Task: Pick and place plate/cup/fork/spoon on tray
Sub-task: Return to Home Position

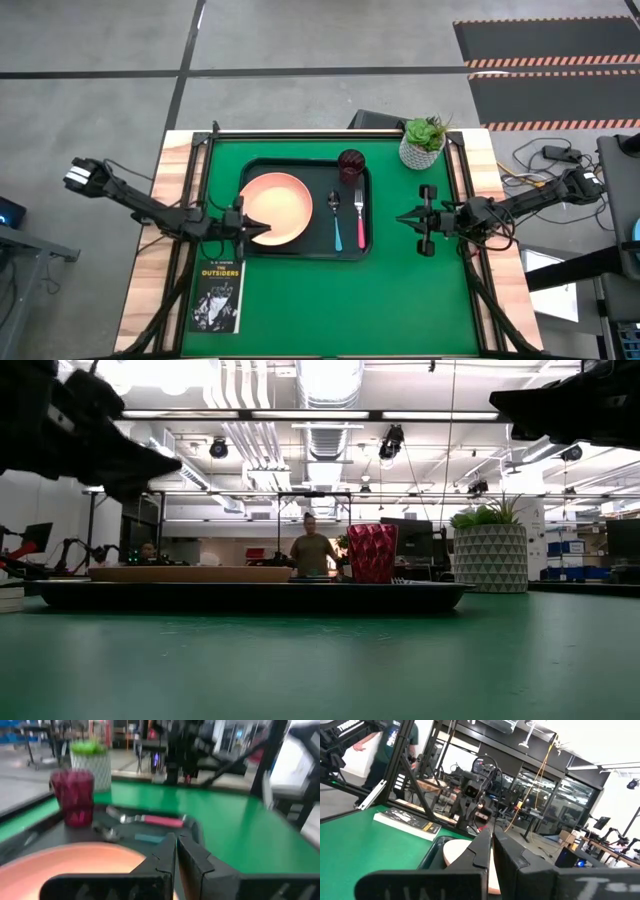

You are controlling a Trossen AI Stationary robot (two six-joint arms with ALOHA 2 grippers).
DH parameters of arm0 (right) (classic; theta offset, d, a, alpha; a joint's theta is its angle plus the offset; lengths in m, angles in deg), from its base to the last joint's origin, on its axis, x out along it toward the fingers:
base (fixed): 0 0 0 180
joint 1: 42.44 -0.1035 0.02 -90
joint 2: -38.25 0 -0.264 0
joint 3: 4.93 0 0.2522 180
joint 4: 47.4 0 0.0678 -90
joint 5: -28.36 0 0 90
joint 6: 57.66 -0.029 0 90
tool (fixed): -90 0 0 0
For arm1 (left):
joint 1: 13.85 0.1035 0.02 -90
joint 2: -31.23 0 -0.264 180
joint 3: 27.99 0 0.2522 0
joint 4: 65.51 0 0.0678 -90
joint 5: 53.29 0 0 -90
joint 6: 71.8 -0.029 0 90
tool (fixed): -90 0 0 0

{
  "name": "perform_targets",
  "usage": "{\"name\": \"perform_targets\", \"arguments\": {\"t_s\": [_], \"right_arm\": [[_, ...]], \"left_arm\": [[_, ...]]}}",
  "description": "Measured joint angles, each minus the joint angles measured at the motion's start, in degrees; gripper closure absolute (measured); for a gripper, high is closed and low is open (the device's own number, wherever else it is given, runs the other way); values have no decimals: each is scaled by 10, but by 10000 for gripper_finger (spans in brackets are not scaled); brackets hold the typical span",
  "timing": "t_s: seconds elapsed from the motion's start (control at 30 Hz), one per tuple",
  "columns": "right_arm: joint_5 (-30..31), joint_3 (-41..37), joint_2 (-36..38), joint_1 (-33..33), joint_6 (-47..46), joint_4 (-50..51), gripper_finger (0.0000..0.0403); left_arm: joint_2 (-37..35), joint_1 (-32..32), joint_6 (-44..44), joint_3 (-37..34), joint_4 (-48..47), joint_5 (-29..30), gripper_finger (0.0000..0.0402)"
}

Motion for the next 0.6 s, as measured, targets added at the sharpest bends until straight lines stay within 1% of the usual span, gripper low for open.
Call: {"name": "perform_targets", "arguments": {"t_s": [0.1, 0.27, 0.47, 0.6], "right_arm": [[0, 0, 0, 0, 1, 0, 394], [0, 0, 0, 0, 5, 0, 394], [0, 0, 1, 0, 16, 0, 394], [0, 0, 13, 0, 22, 1, 394]], "left_arm": [[-45, 0, -15, -2, -10, -5, 402], [-114, 0, -57, -2, -27, -41, 402], [-185, 0, -96, -2, -62, -55, 402], [-235, 0, -104, -2, -95, -68, 402]]}}
